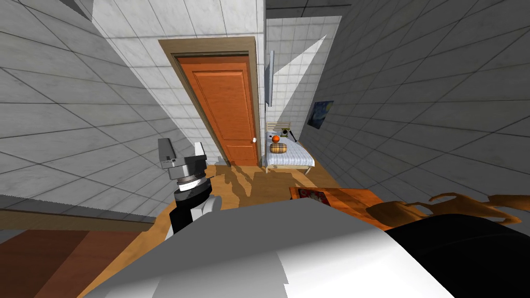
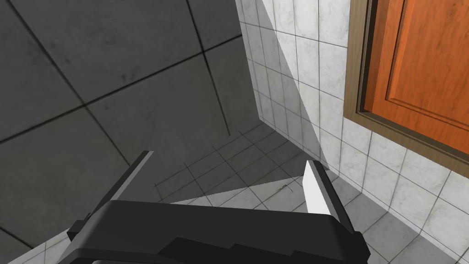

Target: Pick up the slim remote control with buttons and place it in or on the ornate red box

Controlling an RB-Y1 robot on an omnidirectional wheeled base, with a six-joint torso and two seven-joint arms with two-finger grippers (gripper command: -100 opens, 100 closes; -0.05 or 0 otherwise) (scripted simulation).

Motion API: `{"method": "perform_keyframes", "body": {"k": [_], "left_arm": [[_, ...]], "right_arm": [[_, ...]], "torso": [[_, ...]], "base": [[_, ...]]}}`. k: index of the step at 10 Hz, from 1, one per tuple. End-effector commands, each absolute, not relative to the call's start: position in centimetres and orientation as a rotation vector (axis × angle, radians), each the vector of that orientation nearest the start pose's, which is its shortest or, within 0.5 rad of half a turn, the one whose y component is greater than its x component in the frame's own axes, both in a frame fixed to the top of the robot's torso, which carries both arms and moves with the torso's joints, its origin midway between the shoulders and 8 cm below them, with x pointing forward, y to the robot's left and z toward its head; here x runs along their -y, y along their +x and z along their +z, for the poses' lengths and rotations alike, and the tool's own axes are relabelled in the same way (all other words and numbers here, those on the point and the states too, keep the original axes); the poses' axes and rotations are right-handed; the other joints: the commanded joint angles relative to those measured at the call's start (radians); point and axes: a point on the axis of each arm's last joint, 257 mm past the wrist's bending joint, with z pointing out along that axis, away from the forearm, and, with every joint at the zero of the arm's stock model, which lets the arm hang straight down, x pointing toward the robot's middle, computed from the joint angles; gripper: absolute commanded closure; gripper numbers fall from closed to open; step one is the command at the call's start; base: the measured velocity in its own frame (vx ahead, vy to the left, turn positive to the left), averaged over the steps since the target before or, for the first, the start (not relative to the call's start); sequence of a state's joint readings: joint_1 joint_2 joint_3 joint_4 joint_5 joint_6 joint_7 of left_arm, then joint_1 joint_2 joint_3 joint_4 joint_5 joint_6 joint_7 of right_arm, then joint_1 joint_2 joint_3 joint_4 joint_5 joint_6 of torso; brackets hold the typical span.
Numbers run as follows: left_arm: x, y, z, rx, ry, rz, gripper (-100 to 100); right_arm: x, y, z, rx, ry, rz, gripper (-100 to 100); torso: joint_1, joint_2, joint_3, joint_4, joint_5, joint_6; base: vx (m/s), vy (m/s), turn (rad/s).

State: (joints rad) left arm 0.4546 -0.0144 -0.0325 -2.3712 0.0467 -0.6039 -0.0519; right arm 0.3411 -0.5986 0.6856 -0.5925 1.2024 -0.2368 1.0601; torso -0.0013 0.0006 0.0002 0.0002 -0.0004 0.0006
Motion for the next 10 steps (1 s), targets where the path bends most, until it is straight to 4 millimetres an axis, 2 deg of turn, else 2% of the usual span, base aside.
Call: {"method": "perform_keyframes", "body": {"k": [1, 5, 6, 7, 8, 10], "left_arm": [[-26.6, 30.4, 9.4, -0.413, -0.495, -1.375, 0], [-26.6, 30.4, 9.4, -0.413, -0.495, -1.375, 0], [-26.6, 30.4, 9.4, -0.413, -0.495, -1.375, 0], [-26.6, 30.4, 9.4, -0.413, -0.495, -1.375, 0], [-26.6, 30.4, 9.4, -0.413, -0.495, -1.375, 0], [-26.6, 30.4, 9.4, -0.413, -0.495, -1.375, 0]], "right_arm": [[42.7, -5.7, -65.6, -2.349, -2.047, -0.011, 100], [42.7, -5.9, -65.6, -2.351, -2.047, -0.007, 100], [42.7, -5.9, -65.6, -2.351, -2.047, -0.007, 0], [44.5, -5.6, -64.8, -2.343, -2.055, -0.011, 100], [45.3, -5.5, -64.2, -2.338, -2.062, -0.01, 100], [45.8, -5.5, -64.0, -2.335, -2.065, -0.01, 100]], "torso": [[0.0, 0.0, 0.0, 0.0, 0.0, 0.0], [0.001, -0.001, 0.0, 0.001, 0.0, -0.001], [0.001, -0.001, 0.0, 0.001, 0.0, -0.001], [0.001, -0.001, 0.0, 0.001, 0.0, -0.001], [0.003, -0.001, 0.0, 0.001, 0.001, -0.001], [0.008, -0.002, -0.001, 0.001, 0.001, -0.001]], "base": [[-0.005, -0.005, -0.012], [0.0, 0.0, 0.0], [0.0, 0.0, 0.0], [0.01, 0.054, -0.059], [0.023, 0.103, -0.064], [0.018, 0.087, -0.031]]}}
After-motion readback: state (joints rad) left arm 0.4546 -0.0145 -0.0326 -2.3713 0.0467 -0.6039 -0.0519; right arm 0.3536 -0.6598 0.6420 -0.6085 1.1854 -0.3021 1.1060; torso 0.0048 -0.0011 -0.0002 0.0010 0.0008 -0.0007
